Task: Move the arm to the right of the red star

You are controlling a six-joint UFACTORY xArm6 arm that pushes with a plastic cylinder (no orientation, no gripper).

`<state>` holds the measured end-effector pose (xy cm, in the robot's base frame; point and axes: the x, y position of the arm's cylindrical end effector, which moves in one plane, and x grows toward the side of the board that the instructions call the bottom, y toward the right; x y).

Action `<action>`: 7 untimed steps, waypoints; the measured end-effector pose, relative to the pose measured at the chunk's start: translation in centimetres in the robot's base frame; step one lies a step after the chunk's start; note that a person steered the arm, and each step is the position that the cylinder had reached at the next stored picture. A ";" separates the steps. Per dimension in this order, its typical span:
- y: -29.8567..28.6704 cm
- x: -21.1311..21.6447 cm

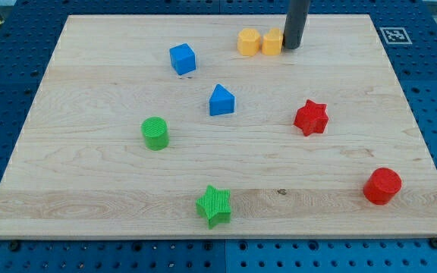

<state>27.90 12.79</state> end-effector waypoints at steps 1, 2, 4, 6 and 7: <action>1.5 1.5; 2.6 3.8; 4.1 7.3; 8.0 8.7; 9.0 10.4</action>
<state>38.30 21.84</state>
